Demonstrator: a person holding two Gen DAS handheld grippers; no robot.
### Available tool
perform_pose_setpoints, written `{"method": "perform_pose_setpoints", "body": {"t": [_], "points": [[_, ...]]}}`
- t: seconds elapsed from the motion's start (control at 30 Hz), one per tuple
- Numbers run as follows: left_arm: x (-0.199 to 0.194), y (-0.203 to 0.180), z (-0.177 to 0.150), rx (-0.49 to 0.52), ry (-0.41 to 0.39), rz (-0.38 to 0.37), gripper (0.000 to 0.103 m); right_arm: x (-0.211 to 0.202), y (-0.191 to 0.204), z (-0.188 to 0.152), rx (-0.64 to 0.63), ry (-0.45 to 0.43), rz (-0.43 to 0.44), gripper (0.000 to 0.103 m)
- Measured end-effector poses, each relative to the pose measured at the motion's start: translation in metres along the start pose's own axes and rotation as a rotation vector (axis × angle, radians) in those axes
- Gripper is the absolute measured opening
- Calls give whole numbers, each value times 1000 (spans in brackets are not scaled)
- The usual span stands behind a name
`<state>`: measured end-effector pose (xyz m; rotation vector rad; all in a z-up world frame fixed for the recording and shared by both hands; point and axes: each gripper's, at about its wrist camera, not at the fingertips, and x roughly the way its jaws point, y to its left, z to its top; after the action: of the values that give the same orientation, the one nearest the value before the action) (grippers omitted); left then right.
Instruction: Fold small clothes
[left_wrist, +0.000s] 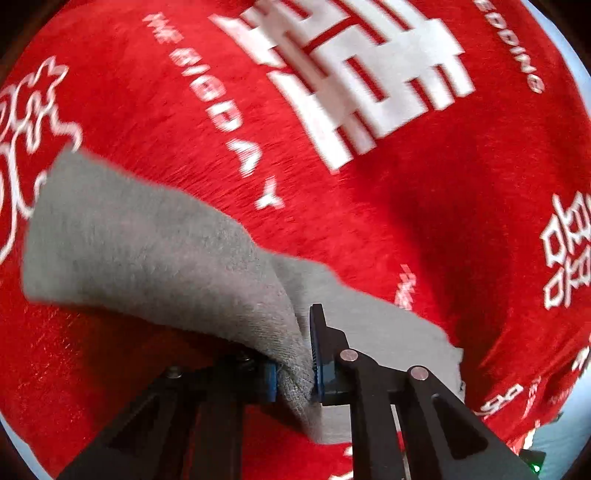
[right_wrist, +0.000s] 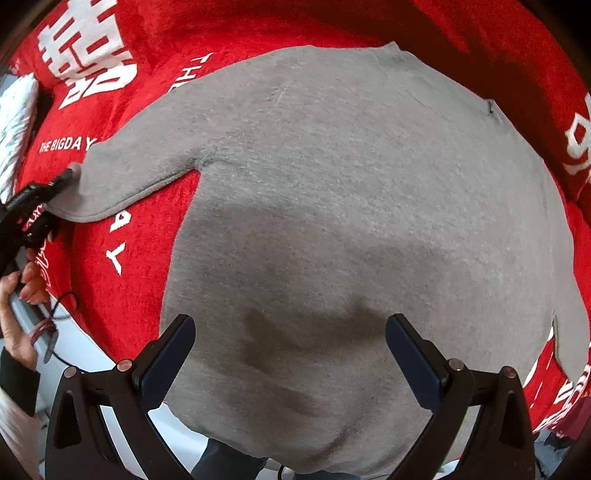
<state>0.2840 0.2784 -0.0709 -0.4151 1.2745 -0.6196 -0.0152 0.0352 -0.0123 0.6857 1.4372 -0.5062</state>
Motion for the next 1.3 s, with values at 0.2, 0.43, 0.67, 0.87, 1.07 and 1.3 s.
{"method": "perform_pose_setpoints", "body": {"t": [0.2, 0.43, 0.67, 0.87, 1.07, 1.3], "points": [[-12, -85, 1, 177, -2, -149, 15, -10, -24, -14, 71, -15, 10, 103], [7, -236, -52, 469, 138, -354, 15, -35, -78, -33, 214, -74, 29, 103], [89, -342, -173, 700, 370, -348, 15, -45, -162, -60, 371, -102, 26, 103], [153, -360, -258, 902, 523, -51, 16, -33, -217, -81, 477, -62, 24, 103], [128, -348, -251, 901, 451, 46, 97, -35, -223, -68, 454, -83, 24, 103], [65, -326, -184, 856, 266, 163, 100, -55, -158, 10, 167, -224, -37, 103]]}}
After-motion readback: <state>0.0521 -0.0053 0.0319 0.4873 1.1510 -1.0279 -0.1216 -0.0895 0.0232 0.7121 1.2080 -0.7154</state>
